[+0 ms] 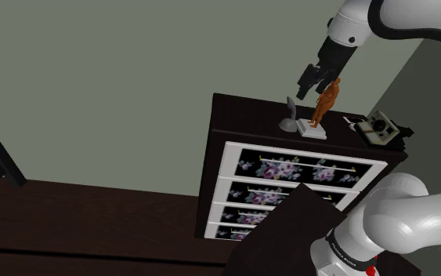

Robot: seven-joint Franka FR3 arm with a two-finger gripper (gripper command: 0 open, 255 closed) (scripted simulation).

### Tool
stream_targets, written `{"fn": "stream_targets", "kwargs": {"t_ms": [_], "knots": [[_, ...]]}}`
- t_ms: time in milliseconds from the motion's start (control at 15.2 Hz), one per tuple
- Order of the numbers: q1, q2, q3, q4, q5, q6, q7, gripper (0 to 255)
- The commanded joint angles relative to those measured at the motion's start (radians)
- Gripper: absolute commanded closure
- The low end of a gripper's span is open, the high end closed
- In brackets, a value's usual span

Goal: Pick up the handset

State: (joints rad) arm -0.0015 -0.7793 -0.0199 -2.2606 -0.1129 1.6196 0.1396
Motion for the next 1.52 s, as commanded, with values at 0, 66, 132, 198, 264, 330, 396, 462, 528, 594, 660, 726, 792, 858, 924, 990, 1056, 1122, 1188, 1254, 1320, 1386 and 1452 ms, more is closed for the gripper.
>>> {"fn": "stream_targets", "kwargs": {"t_ms": [0, 66, 132, 198, 264, 330, 396, 462, 528, 594, 660, 726, 792, 858, 924, 990, 1056, 1122, 1188, 1254, 1320, 1386, 1452], "knots": [[0.000, 0.000, 0.000, 0.000, 0.000, 0.000, 0.000, 0], [-0.002, 0.000, -0.021, -0.017, -0.015, 0.021, -0.030, 0], [-0.004, 0.001, -0.043, -0.033, -0.030, 0.041, -0.060, 0], [-0.007, 0.004, -0.065, -0.047, -0.044, 0.063, -0.090, 0], [-0.009, 0.008, -0.087, -0.060, -0.059, 0.085, -0.120, 0], [-0.012, 0.015, -0.109, -0.071, -0.074, 0.107, -0.150, 0], [-0.014, 0.023, -0.131, -0.081, -0.088, 0.129, -0.180, 0], [-0.017, 0.032, -0.154, -0.089, -0.102, 0.152, -0.209, 0], [-0.019, 0.043, -0.177, -0.096, -0.115, 0.176, -0.239, 0], [-0.020, 0.056, -0.200, -0.101, -0.128, 0.199, -0.268, 0], [-0.022, 0.071, -0.223, -0.104, -0.140, 0.223, -0.297, 0], [-0.023, 0.087, -0.247, -0.106, -0.152, 0.248, -0.327, 0], [-0.023, 0.105, -0.270, -0.106, -0.162, 0.272, -0.356, 0], [-0.023, 0.125, -0.294, -0.105, -0.171, 0.297, -0.386, 0], [-0.023, 0.145, -0.318, -0.102, -0.179, 0.321, -0.416, 0], [-0.021, 0.168, -0.342, -0.097, -0.186, 0.346, -0.446, 0], [-0.019, 0.192, -0.367, -0.091, -0.192, 0.371, -0.476, 0], [-0.016, 0.217, -0.391, -0.084, -0.195, 0.395, -0.507, 0], [-0.012, 0.244, -0.416, -0.075, -0.197, 0.420, -0.539, 0], [-0.007, 0.272, -0.442, -0.064, -0.197, 0.444, -0.570, 0], [-0.002, 0.302, -0.467, -0.052, -0.195, 0.468, -0.603, 0], [0.005, 0.333, -0.493, -0.038, -0.191, 0.492, -0.636, 0], [0.013, 0.365, -0.519, -0.023, -0.183, 0.515, -0.671, 0]]}}
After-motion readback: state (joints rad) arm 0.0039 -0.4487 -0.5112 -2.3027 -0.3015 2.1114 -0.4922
